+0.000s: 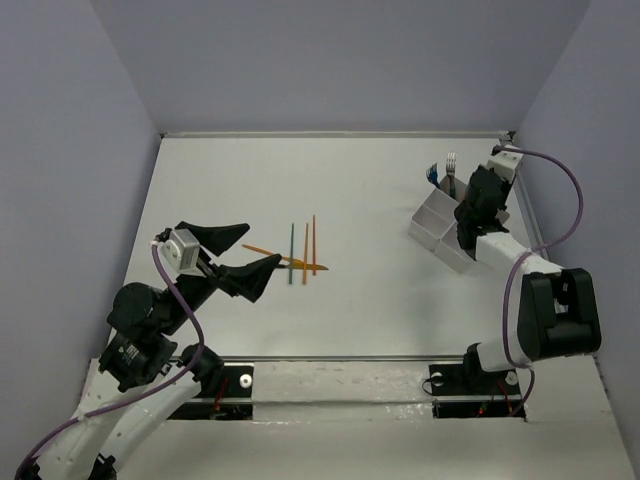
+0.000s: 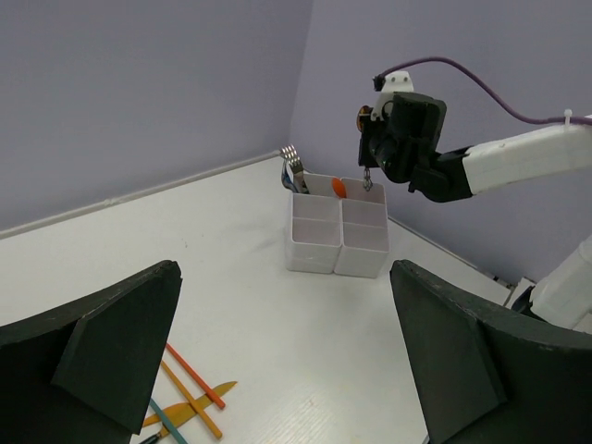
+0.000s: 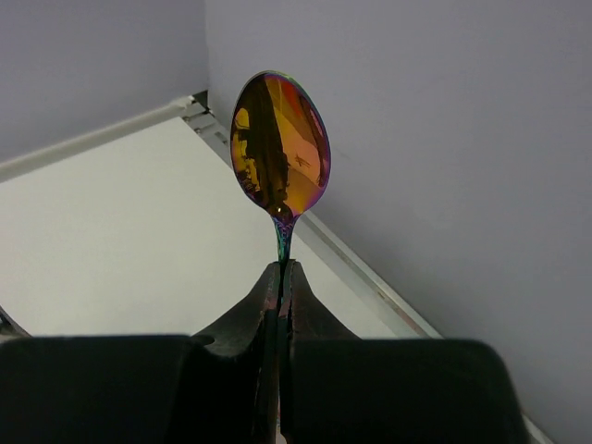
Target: Sort the eating utensils into containers
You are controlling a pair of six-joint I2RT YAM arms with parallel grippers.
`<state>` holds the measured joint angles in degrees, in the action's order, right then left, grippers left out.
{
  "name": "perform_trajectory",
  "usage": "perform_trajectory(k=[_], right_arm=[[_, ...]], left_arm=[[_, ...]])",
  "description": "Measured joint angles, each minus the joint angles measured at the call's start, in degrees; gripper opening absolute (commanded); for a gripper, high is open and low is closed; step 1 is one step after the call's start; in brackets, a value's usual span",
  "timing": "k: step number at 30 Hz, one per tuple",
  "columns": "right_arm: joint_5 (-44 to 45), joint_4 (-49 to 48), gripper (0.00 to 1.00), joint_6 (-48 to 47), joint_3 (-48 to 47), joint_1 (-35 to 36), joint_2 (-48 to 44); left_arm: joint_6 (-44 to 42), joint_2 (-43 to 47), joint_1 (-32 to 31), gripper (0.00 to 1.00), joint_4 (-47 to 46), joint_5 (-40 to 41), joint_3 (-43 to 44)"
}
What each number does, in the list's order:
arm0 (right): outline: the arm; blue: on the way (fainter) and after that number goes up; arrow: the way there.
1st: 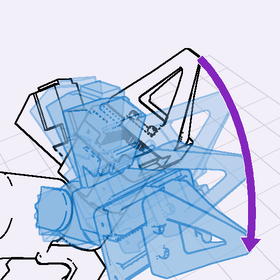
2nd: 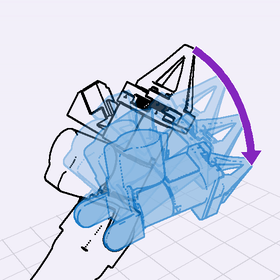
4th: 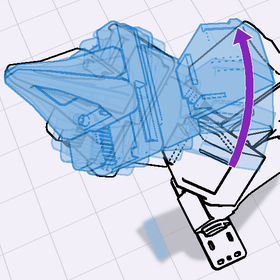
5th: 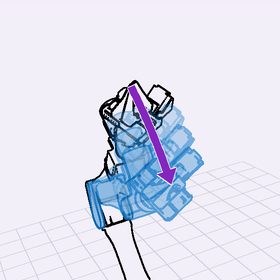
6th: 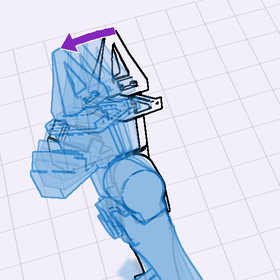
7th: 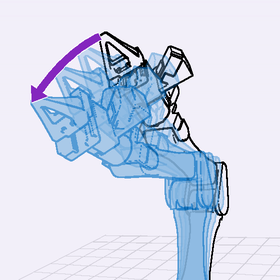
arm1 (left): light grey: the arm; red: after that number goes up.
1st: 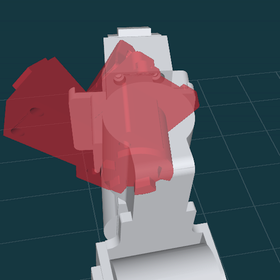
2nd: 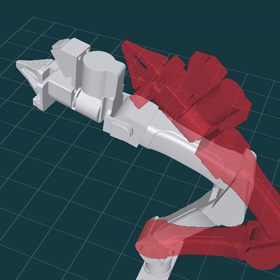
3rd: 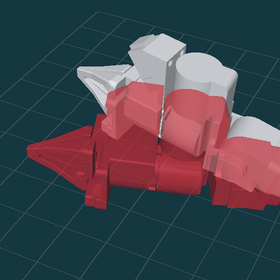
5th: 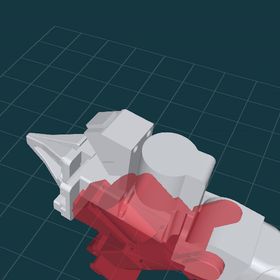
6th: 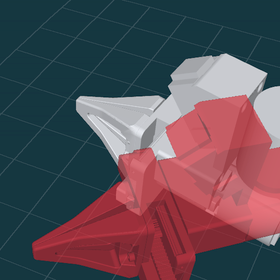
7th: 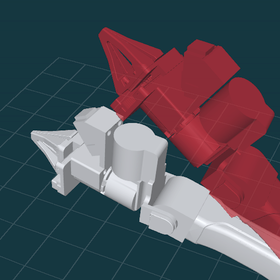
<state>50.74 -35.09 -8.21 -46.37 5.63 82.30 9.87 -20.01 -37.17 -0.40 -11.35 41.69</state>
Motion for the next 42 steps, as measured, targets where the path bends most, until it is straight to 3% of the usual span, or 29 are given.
perform_trajectory(k=[19,21,26,29,32,42], right_arm=[[-0.6,-0.1,0.01,3.3,5.5,0.1,1.4],[-0.5,-0.1,0.06,3.3,5.7,0.3,1.4],[-0.1,-0.1,0.37,3.3,5.9,2.6,1.2],[0.0,0.3,0.44,3.2,5.9,4.8,0.3],[0.2,1.8,0.58,3.7,5.8,5.9,-0.8],[-4.5,20.9,0.58,14.3,1.2,9.6,-12.4]], left_arm=[[0.0,0.0,0.0,0.99,0.0,0.0,0.0],[0.0,0.0,0.0,0.99,0.0,0.0,0.0],[0.0,0.0,0.0,0.99,0.0,0.0,0.0],[0.0,0.0,0.0,0.99,0.0,0.0,0.0],[0.0,0.0,0.0,0.99,0.0,0.0,0.0],[0.0,0.0,0.1,0.99,0.0,0.9,0.0]])
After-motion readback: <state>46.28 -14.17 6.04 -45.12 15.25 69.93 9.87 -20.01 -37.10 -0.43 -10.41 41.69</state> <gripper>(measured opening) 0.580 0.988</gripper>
